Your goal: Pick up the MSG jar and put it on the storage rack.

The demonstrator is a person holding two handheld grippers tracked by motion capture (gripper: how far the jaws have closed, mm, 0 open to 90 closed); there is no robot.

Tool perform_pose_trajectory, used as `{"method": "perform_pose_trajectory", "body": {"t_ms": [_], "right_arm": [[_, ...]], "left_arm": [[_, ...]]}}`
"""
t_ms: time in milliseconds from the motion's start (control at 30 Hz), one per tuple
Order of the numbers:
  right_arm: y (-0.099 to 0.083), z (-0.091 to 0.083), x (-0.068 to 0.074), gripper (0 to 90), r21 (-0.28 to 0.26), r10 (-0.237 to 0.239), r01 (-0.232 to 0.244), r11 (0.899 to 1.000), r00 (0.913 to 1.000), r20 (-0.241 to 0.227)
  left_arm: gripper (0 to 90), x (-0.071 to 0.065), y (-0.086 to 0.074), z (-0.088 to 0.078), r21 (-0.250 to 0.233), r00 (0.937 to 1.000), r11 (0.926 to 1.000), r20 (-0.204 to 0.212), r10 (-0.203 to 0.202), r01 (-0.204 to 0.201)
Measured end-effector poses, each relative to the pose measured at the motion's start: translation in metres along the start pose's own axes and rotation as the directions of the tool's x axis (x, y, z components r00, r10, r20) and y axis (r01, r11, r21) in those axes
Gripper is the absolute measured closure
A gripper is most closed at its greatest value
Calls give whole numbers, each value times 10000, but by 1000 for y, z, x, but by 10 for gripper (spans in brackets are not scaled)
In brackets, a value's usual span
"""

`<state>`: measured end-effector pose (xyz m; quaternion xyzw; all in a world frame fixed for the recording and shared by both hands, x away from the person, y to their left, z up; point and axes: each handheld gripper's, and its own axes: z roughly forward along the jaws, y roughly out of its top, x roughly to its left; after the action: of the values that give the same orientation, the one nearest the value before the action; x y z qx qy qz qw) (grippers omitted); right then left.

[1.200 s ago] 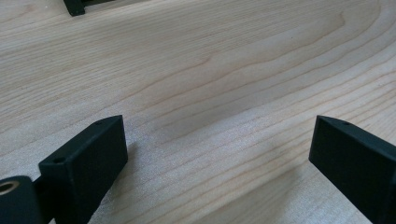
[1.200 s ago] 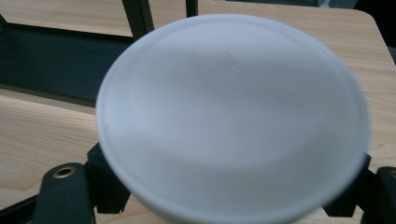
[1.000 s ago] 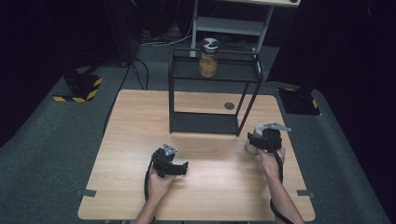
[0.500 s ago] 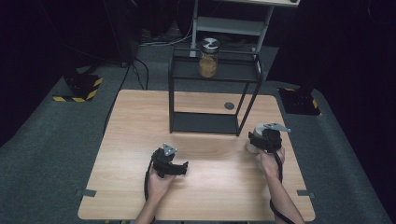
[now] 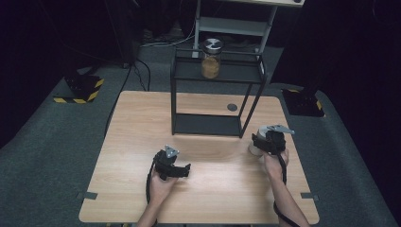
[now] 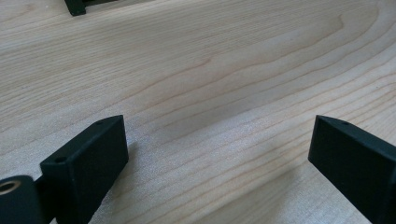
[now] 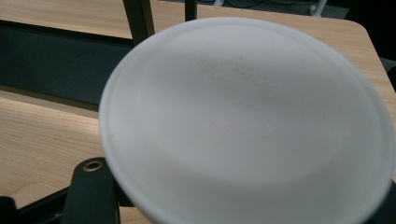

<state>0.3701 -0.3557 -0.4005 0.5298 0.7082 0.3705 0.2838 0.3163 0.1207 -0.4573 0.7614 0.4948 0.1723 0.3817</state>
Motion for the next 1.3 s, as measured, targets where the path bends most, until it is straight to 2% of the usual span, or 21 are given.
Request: {"method": "perform_pose_trajectory", "body": {"t_ms": [567,967,1300], "right_arm": [[-3,-8,-3,343,-42,-122,121,9999,9998,-163],[0,-22,-6,343,-202,-347,336,9992,9979,-541],[5,-32,-3,343,-319,-717,692,9971,9939,-841]], "left_arm": [[48,-1,0,0,22,10000,10000,-31,33,-33],[48,-1,1,0,30,10000,10000,-37,44,-44],[48,-1,1,0,40,10000,10000,-47,49,-49]]}}
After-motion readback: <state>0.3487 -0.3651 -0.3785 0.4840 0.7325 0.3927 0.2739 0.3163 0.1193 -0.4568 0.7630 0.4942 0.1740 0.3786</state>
